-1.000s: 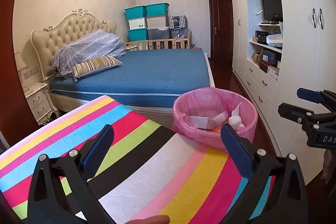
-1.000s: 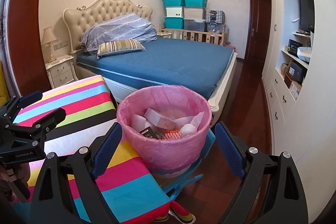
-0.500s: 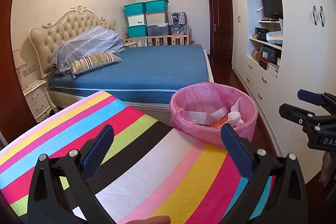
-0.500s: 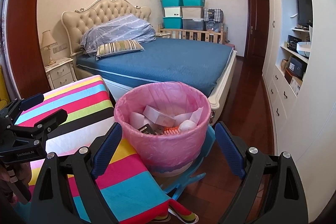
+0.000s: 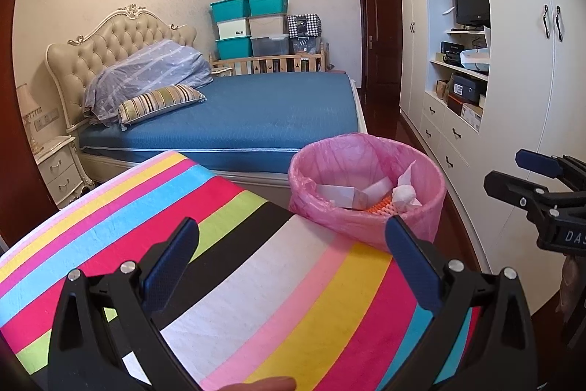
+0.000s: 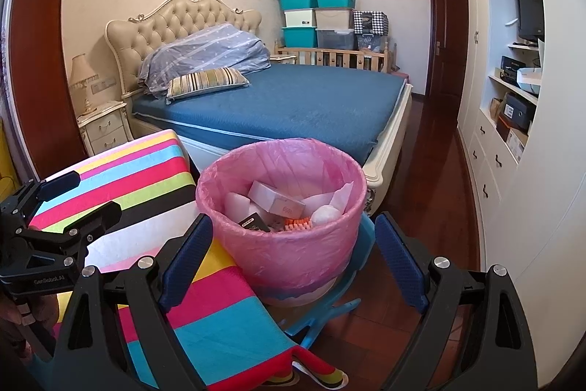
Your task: Collect trash
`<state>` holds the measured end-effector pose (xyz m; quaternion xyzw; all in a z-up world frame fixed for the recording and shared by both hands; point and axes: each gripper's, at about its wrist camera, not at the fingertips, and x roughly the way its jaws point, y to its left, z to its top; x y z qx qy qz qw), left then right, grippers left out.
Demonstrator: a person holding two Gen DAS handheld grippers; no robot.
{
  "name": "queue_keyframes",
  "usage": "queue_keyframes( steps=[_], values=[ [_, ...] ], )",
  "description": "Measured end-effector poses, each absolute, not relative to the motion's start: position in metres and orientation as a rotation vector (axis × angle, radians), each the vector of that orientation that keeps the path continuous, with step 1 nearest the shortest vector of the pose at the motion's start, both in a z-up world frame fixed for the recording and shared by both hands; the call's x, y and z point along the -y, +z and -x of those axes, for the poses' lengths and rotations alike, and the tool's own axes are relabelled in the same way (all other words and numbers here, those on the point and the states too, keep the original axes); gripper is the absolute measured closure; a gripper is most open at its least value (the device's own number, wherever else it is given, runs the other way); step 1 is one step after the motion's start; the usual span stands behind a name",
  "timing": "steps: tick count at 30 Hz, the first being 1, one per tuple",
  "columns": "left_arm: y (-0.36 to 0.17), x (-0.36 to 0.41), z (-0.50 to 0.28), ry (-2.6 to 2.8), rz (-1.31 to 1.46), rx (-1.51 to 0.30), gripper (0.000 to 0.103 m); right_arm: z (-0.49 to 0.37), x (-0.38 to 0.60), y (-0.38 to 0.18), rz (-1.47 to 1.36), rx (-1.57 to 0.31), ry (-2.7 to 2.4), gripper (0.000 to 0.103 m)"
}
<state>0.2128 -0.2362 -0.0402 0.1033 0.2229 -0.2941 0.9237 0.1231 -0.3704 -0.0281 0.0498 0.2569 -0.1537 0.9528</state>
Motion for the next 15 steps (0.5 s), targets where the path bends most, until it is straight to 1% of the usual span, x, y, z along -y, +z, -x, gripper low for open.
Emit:
queue_keyframes(
  steps=[15],
  values=[
    [-0.044, 0.2337, -0.214, -0.614, -0.202, -0.476, 0.005, -0.1241, 0.3703, -0.03, -0.103, -0.525, -0.309, 0.018]
  ],
)
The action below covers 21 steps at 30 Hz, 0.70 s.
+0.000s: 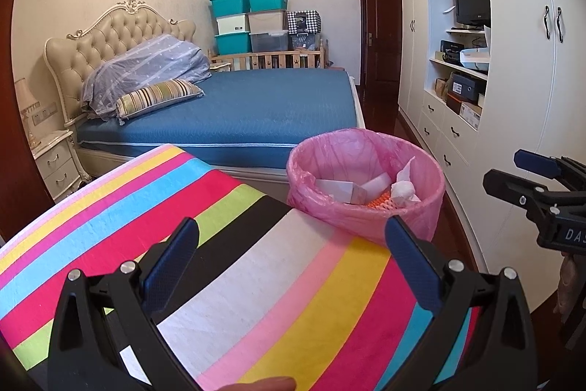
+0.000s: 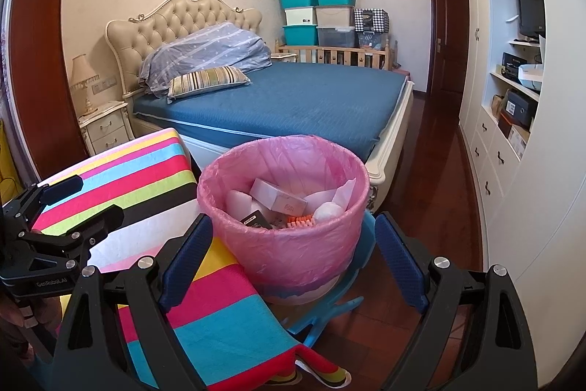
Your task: Collect trash
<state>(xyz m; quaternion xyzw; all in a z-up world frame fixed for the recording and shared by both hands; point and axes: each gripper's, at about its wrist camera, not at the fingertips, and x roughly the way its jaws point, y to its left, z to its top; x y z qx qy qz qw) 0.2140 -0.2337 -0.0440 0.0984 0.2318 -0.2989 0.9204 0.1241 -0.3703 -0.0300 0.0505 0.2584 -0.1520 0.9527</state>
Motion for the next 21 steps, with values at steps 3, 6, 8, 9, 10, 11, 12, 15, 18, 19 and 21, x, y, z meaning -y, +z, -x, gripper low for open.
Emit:
queue_keyframes(
  steps=[3, 6, 8, 9, 10, 11, 12, 15, 18, 19, 21],
  values=[
    [-0.0435, 0.2332, -0.2155, -0.623, -0.195, -0.481, 0.005, -0.1239, 0.3701, -0.0296, -0.104, -0.524, -0.31, 0.018],
    [-0.0435, 0.2324, -0.2151, -0.638, -0.186, -0.484, 0.005, -0.1239, 0.3689, -0.0309, -0.103, -0.524, -0.311, 0.018],
    [-0.0435, 0.2316, -0.2145, -0.649, -0.179, -0.486, 0.005, -0.1237, 0.3692, -0.0306, -0.106, -0.523, -0.31, 0.018],
    [-0.0433, 0.2312, -0.2148, -0.656, -0.175, -0.488, 0.005, -0.1238, 0.3696, -0.0305, -0.105, -0.523, -0.309, 0.018],
    [-0.0435, 0.2304, -0.2148, -0.661, -0.171, -0.49, 0.005, -0.1237, 0.3697, -0.0305, -0.105, -0.523, -0.31, 0.018],
    [-0.0437, 0.2298, -0.2149, -0.661, -0.169, -0.491, 0.005, -0.1237, 0.3699, -0.0303, -0.105, -0.523, -0.309, 0.018],
    [-0.0436, 0.2297, -0.2151, -0.659, -0.172, -0.49, 0.005, -0.1237, 0.3698, -0.0303, -0.105, -0.523, -0.309, 0.018],
    [-0.0435, 0.2292, -0.2152, -0.659, -0.172, -0.49, 0.005, -0.1239, 0.3692, -0.0307, -0.106, -0.524, -0.308, 0.018],
    [-0.0436, 0.2289, -0.2153, -0.659, -0.174, -0.488, 0.005, -0.124, 0.3687, -0.0308, -0.106, -0.525, -0.307, 0.018],
    [-0.044, 0.2291, -0.2153, -0.659, -0.174, -0.488, 0.005, -0.1246, 0.3678, -0.0313, -0.105, -0.526, -0.306, 0.018],
    [-0.0442, 0.2286, -0.2151, -0.66, -0.175, -0.488, 0.005, -0.1248, 0.3666, -0.0315, -0.106, -0.525, -0.304, 0.018]
  ],
)
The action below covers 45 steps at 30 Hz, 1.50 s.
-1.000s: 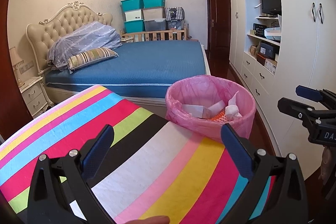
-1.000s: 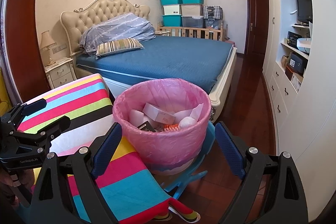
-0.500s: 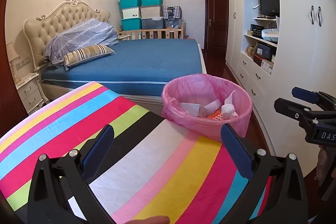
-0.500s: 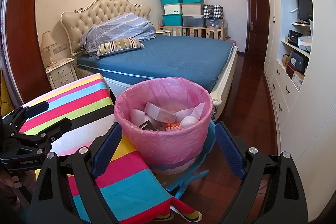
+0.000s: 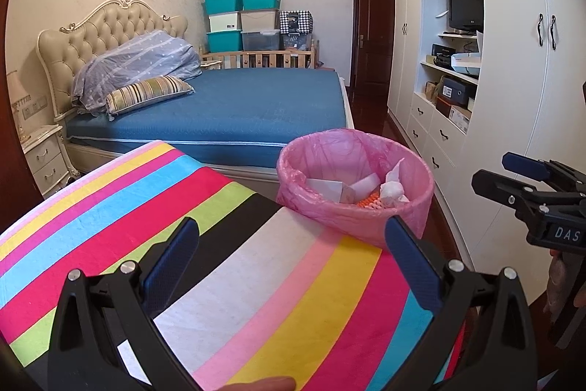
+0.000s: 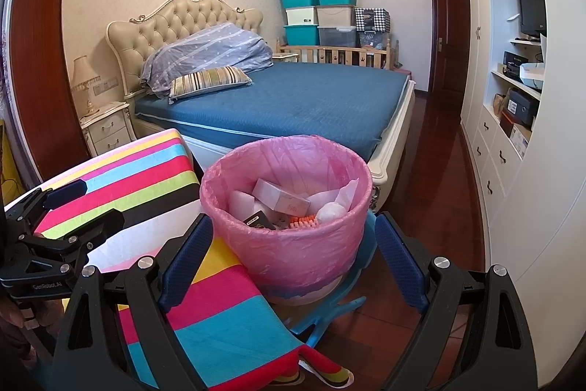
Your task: Collect trash
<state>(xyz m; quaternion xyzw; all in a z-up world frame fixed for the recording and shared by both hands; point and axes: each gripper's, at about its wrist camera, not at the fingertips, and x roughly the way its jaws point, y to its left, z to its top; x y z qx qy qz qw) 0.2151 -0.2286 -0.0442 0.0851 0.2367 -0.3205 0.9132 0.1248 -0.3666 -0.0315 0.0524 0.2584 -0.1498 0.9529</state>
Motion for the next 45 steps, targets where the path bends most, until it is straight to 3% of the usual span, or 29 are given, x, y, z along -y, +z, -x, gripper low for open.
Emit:
queue_keyframes(
  steps=[45],
  values=[
    [-0.0475, 0.2228, -0.2126, -0.67, -0.169, -0.485, 0.005, -0.123, 0.3678, -0.0297, -0.114, -0.529, -0.293, 0.018]
  ],
)
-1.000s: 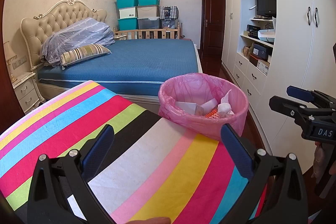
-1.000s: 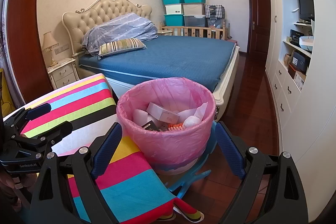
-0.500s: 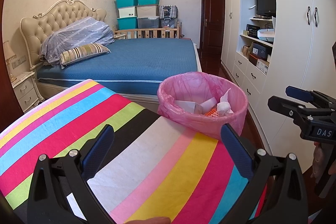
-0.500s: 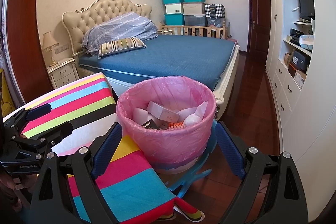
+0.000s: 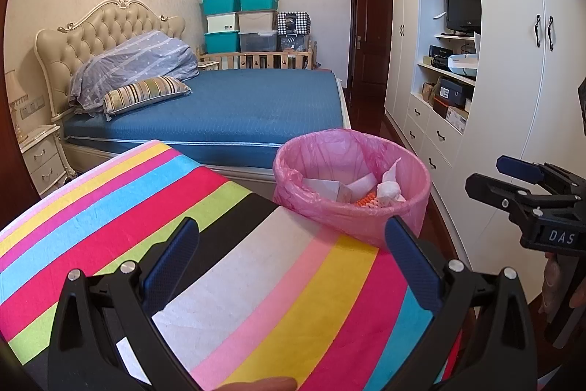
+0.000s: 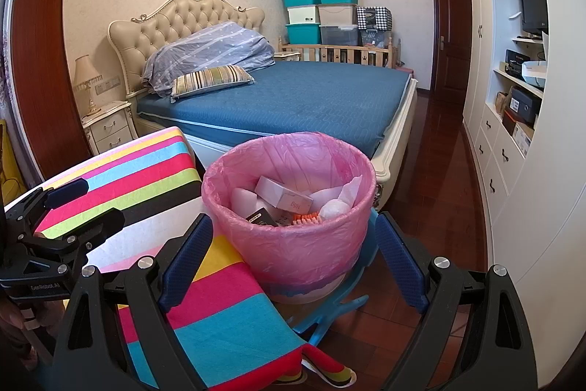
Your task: Collect trash
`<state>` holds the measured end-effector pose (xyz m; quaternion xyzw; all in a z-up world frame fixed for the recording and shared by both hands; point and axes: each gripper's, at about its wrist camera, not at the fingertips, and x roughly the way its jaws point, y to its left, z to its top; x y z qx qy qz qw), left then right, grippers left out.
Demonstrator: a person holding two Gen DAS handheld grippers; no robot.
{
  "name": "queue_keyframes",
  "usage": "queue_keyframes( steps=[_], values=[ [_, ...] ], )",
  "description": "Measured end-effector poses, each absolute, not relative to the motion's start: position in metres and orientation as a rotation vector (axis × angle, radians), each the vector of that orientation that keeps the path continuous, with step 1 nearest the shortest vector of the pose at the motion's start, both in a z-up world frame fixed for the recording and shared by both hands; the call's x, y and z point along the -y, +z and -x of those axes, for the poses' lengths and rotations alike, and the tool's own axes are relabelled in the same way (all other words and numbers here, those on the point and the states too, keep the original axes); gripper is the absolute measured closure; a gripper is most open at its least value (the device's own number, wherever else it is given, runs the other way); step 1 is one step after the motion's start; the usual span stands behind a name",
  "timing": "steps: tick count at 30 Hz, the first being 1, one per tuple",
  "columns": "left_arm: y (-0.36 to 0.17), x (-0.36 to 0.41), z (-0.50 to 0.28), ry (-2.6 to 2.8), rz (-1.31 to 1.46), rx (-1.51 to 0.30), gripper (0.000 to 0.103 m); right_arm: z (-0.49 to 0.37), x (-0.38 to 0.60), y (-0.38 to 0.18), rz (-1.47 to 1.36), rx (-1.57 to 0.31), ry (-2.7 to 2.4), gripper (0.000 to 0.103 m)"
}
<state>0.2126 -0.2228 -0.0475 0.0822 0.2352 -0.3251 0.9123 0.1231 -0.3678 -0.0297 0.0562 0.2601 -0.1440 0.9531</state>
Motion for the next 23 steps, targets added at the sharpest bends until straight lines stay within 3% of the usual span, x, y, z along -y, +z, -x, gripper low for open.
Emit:
queue_keyframes(
  steps=[23],
  values=[
    [-0.045, 0.205, -0.221, -0.636, -0.137, -0.529, 0.005, -0.122, 0.364, -0.032, -0.107, -0.528, -0.288, 0.018]
  ],
)
